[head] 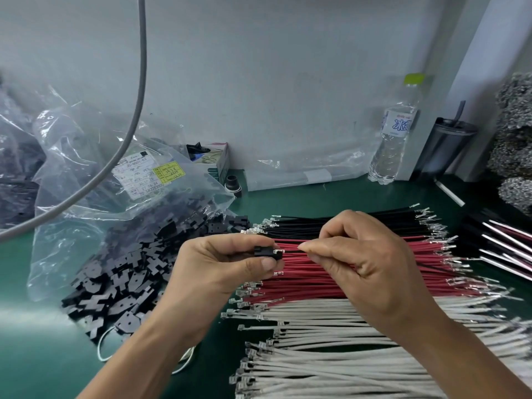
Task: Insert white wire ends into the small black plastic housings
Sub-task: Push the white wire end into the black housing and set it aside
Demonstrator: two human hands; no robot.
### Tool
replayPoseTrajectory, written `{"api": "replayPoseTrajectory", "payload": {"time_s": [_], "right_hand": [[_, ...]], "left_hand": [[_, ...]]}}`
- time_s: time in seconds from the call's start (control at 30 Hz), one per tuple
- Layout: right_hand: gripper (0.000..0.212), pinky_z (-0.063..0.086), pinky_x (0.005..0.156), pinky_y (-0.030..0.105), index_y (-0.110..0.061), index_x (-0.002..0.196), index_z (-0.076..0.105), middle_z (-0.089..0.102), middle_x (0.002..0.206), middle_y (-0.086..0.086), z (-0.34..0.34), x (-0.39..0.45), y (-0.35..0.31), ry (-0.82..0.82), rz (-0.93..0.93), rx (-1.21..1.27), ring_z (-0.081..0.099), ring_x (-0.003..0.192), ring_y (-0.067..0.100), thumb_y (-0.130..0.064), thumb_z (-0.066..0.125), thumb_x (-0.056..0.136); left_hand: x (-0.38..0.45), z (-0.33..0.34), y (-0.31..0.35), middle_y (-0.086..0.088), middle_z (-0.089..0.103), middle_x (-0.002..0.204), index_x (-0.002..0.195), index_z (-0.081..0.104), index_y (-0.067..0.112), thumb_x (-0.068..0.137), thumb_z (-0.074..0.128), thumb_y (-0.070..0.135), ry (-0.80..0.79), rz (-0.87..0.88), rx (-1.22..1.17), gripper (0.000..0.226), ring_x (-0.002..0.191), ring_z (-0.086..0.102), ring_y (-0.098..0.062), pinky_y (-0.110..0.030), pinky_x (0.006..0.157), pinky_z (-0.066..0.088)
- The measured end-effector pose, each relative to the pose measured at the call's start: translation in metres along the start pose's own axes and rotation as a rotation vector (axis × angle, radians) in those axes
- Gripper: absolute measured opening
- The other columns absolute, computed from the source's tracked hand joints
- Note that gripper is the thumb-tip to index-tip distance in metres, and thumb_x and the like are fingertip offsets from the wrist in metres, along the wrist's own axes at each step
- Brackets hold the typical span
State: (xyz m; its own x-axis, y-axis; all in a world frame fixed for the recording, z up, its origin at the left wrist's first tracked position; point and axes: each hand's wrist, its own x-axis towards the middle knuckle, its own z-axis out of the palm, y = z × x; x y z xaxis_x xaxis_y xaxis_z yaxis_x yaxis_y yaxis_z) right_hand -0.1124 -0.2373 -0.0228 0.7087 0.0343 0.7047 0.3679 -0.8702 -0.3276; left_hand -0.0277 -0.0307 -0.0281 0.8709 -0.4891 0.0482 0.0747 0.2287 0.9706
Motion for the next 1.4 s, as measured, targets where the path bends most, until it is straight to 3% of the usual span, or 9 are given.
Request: {"api": "replayPoseTrajectory", "payload": {"time_s": [0.2, 0.4, 0.6, 0.73, 1.0, 1.17, 1.27, 1.4], "right_hand": [[0.022, 0.052, 0.061, 0.036, -0.019, 0.098, 0.081, 0.060, 0.082, -0.007, 0.006, 0.000, -0.002, 0.012, 0.020, 0.020, 0.059, 0.078, 0.016, -0.031, 0.064, 0.094], [0.015, 0.050, 0.057, 0.030, -0.014, 0.096, 0.079, 0.060, 0.084, -0.006, 0.013, -0.001, -0.005, 0.049, -0.037, -0.155, 0.054, 0.076, 0.012, -0.022, 0.067, 0.093], [0.016, 0.053, 0.069, 0.027, -0.018, 0.099, 0.078, 0.062, 0.090, -0.011, 0.018, -0.006, -0.007, -0.022, 0.126, 0.075, 0.061, 0.085, 0.007, -0.026, 0.065, 0.092], [0.014, 0.053, 0.071, 0.029, -0.019, 0.095, 0.077, 0.064, 0.089, -0.013, 0.015, -0.006, -0.004, -0.021, 0.151, 0.100, 0.063, 0.086, 0.007, -0.030, 0.069, 0.091], [0.013, 0.051, 0.070, 0.029, -0.012, 0.089, 0.073, 0.062, 0.086, -0.005, 0.028, -0.005, -0.009, 0.026, 0.035, -0.037, 0.059, 0.080, 0.013, -0.021, 0.065, 0.093], [0.011, 0.051, 0.063, 0.030, -0.016, 0.088, 0.073, 0.063, 0.087, -0.008, 0.024, -0.005, -0.006, 0.034, -0.002, -0.153, 0.058, 0.079, 0.012, -0.025, 0.068, 0.092], [0.008, 0.047, 0.069, 0.027, -0.018, 0.094, 0.074, 0.063, 0.092, -0.006, 0.016, -0.002, -0.003, 0.088, -0.050, -0.279, 0.054, 0.085, 0.015, -0.025, 0.071, 0.091], [0.007, 0.046, 0.063, 0.029, -0.027, 0.089, 0.075, 0.058, 0.084, -0.014, 0.021, -0.010, -0.005, -0.174, 0.011, -0.295, 0.049, 0.078, 0.010, -0.030, 0.080, 0.085]], "left_hand": [[-0.002, -0.002, 0.000, -0.023, 0.078, 0.090, 0.094, 0.082, 0.010, 0.061, 0.086, 0.012, -0.007, 0.029, 0.073, 0.033, 0.084, 0.078, -0.036, -0.030, 0.073, 0.064], [-0.003, -0.001, -0.002, -0.016, 0.079, 0.086, 0.092, 0.083, 0.014, 0.064, 0.085, 0.010, 0.024, 0.110, 0.200, 0.028, 0.080, 0.079, -0.031, -0.023, 0.070, 0.061], [-0.004, 0.001, -0.003, -0.018, 0.079, 0.087, 0.094, 0.083, 0.013, 0.063, 0.086, 0.014, -0.012, 0.101, 0.160, 0.030, 0.081, 0.078, -0.033, -0.023, 0.070, 0.061], [-0.003, 0.004, -0.003, -0.019, 0.078, 0.084, 0.093, 0.083, 0.016, 0.062, 0.086, 0.017, 0.009, 0.114, 0.160, 0.031, 0.076, 0.077, -0.029, -0.023, 0.069, 0.061], [-0.007, 0.004, -0.006, -0.013, 0.079, 0.078, 0.093, 0.082, 0.019, 0.067, 0.085, 0.011, 0.046, 0.137, 0.251, 0.028, 0.073, 0.078, -0.028, -0.021, 0.066, 0.060], [-0.005, 0.007, -0.012, -0.012, 0.079, 0.079, 0.094, 0.082, 0.024, 0.066, 0.085, 0.018, 0.043, 0.151, 0.243, 0.029, 0.075, 0.078, -0.029, -0.027, 0.071, 0.063], [-0.003, 0.006, -0.013, -0.013, 0.078, 0.084, 0.101, 0.082, 0.024, 0.067, 0.085, 0.019, 0.088, 0.176, 0.193, 0.035, 0.075, 0.077, -0.030, -0.031, 0.071, 0.064], [-0.001, 0.000, -0.009, -0.011, 0.077, 0.079, 0.097, 0.082, 0.028, 0.072, 0.083, 0.019, 0.184, 0.187, 0.251, 0.026, 0.065, 0.073, -0.019, -0.019, 0.058, 0.056]]}}
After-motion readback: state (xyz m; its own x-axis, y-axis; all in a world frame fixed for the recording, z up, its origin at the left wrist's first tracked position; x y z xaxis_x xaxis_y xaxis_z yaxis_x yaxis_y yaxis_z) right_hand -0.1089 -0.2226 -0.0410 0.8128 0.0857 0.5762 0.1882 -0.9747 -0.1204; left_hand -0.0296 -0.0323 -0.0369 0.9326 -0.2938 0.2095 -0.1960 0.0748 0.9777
